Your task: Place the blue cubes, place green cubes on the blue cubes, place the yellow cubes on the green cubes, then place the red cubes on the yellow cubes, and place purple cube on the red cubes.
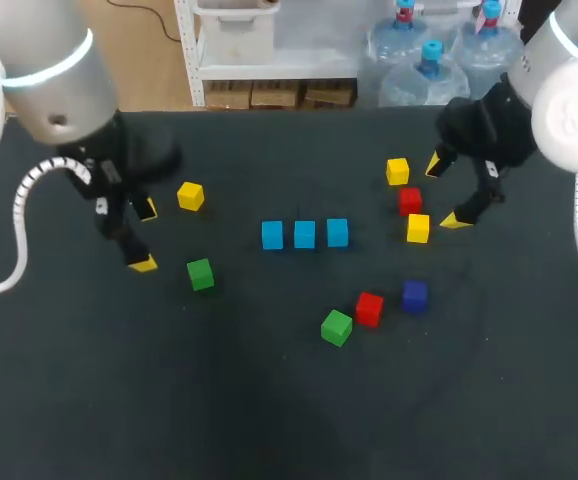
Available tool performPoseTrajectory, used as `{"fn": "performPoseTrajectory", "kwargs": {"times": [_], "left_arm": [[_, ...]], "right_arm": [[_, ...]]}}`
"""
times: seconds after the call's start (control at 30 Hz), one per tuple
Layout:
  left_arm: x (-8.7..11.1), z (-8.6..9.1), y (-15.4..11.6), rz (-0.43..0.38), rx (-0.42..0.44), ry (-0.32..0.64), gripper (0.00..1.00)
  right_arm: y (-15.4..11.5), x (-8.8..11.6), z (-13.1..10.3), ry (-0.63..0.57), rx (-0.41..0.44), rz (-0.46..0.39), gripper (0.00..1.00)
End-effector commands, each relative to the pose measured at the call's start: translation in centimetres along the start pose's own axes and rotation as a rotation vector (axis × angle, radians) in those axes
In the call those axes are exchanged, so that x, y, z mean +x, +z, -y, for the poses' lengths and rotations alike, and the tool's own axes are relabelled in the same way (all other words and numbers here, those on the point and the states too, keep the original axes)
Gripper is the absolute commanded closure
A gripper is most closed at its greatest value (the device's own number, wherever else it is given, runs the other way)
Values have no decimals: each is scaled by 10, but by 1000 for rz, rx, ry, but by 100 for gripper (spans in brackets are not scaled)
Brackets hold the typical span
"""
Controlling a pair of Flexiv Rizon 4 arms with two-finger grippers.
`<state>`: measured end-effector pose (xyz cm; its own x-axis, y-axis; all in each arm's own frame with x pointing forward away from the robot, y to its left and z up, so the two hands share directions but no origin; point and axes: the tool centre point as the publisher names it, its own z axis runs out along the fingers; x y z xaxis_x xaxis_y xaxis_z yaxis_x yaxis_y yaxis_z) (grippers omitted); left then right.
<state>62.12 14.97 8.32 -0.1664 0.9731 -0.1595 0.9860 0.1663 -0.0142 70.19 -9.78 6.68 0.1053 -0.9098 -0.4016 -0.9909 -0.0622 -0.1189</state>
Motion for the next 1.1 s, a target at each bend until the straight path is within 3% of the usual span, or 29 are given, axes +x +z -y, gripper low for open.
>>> {"fn": "performPoseTrajectory", "kwargs": {"times": [0.03,0.3,0.57,1.1], "left_arm": [[-1,-3,16,10,-43,-15,0],[-10,-8,33,28,-116,-6,0],[-12,-4,51,13,-79,-89,0],[-28,-7,70,19,-25,-101,0]], "right_arm": [[1,0,1,-1,-1,2,0],[1,0,1,-1,-1,2,0],[1,0,1,-1,-1,2,0],[1,0,1,-1,-1,2,0]]}}
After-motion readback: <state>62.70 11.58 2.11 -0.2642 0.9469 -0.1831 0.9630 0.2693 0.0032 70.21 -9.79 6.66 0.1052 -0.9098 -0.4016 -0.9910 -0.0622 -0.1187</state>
